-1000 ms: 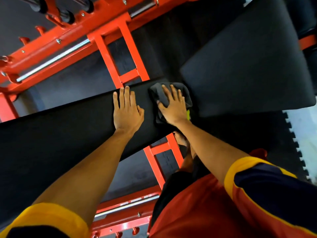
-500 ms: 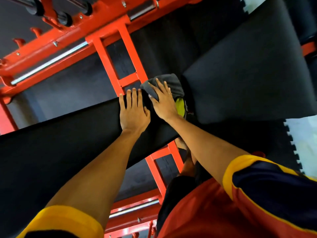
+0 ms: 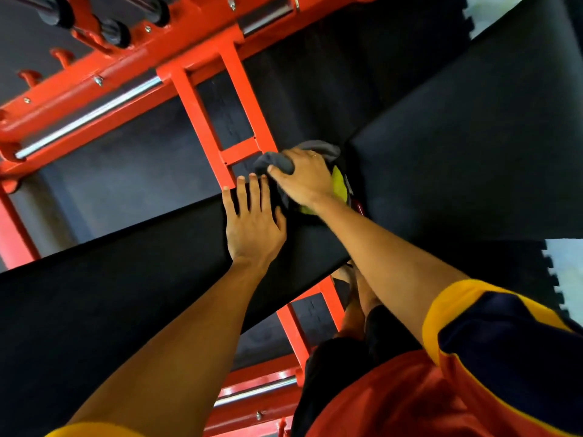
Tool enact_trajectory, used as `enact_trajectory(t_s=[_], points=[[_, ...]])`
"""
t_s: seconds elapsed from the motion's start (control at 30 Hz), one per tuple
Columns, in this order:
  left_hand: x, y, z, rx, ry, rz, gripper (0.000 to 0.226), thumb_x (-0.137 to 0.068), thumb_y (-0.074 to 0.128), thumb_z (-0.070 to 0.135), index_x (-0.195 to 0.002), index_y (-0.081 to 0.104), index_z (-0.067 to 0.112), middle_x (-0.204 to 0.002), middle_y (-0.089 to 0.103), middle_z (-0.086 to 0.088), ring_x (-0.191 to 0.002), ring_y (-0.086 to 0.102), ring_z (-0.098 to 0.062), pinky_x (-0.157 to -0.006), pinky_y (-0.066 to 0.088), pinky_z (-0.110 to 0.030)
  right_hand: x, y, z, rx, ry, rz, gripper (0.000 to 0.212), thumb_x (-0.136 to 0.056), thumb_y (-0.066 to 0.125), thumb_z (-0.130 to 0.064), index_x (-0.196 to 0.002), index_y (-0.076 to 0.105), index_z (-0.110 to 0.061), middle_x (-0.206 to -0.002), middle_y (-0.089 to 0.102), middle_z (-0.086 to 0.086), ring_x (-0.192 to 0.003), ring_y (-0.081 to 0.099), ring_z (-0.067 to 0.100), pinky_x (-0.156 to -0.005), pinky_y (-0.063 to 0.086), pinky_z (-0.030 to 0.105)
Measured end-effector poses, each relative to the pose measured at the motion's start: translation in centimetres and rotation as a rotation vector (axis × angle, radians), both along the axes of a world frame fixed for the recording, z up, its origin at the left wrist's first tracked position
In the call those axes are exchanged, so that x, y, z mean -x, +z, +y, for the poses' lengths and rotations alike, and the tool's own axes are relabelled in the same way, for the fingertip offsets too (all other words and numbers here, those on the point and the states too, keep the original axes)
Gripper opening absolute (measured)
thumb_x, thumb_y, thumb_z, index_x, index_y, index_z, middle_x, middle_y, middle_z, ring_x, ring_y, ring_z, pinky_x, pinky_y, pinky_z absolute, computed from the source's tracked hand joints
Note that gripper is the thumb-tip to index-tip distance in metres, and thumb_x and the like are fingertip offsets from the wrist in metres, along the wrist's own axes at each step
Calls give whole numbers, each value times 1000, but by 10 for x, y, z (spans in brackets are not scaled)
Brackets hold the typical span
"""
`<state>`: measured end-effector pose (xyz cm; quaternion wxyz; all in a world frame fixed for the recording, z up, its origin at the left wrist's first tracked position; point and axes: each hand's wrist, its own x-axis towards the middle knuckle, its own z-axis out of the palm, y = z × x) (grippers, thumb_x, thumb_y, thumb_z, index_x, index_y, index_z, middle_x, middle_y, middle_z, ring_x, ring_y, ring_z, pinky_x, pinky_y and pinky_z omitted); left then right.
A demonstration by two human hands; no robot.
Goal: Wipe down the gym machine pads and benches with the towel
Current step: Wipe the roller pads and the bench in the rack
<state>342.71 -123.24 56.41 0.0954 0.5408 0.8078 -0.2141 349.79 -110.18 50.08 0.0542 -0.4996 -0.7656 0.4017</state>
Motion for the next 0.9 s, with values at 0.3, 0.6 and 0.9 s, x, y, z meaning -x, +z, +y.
enact_trajectory(t_s=[0.3,0.6,0.9], points=[[0,-1,0,-18,-2,3,68,-103,28,44,-161,21,9,-165,26,-16,-153,21,-36,-125,8,-58,-10,-23,28,352,-243,-124,53,-87,59,-69,-121,71,-31,-122,72,3,-117,65,27,-97,52,39],[0,-4,-1,-12,-7,2,69,-102,24,43,-161,20,7,-166,25,-17,-154,20,-37,-124,9,-60,-29,-18,-40,44,-266,-21,70,-92,59,-59,-149,51,-19,-154,51,9,-145,43,33,-122,32,46],[-2,-3,-1,-14,-20,36,68,-103,24,43,-160,22,7,-164,30,-16,-152,24,-38,-123,10,-61,-59,-32,-13,430,-370,-4,85,-82,51,-84,-155,34,-44,-157,44,-8,-140,48,29,-114,40,50]])
